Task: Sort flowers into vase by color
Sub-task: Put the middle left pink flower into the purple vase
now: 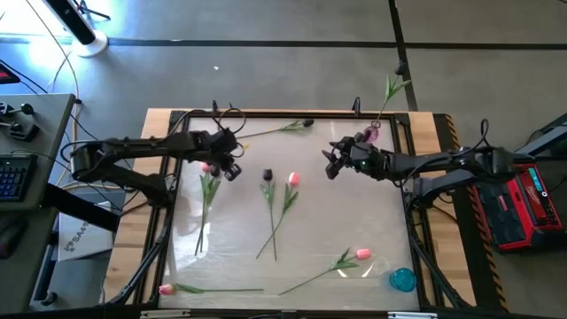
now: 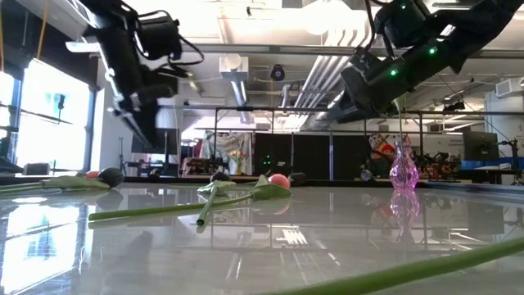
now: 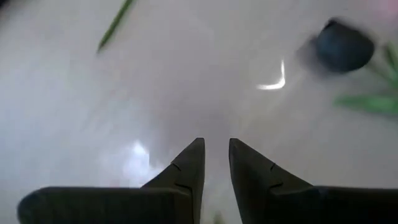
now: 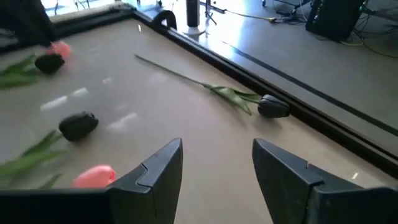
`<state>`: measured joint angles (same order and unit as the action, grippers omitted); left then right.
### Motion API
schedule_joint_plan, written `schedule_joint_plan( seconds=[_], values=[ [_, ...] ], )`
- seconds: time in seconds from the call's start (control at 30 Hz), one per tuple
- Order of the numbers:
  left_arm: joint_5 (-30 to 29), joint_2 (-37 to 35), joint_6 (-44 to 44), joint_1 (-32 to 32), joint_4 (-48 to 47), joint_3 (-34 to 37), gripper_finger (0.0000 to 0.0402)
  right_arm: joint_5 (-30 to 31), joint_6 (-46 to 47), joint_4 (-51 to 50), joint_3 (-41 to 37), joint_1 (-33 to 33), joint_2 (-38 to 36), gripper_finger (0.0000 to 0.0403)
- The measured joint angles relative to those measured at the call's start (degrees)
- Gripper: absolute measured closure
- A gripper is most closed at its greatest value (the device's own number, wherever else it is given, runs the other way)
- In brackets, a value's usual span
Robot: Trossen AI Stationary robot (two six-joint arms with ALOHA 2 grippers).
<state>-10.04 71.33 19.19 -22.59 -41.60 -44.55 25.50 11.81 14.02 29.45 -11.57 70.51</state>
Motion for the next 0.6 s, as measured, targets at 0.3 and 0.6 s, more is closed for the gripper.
schedule_joint_plan(
  seconds=[0.3,0.6],
  values=[
    [0.0,-2.2,9.9,-1.4,-16.3,2.4,0.0342,0.0,-2.0,1.2,0.0,0.0,4.7,0.0219],
    [-0.7,-2.2,13.7,-3.2,-13.9,7.6,0.0342,0.1,-9.7,6.9,0.0,0.0,9.4,0.0219]
  ],
)
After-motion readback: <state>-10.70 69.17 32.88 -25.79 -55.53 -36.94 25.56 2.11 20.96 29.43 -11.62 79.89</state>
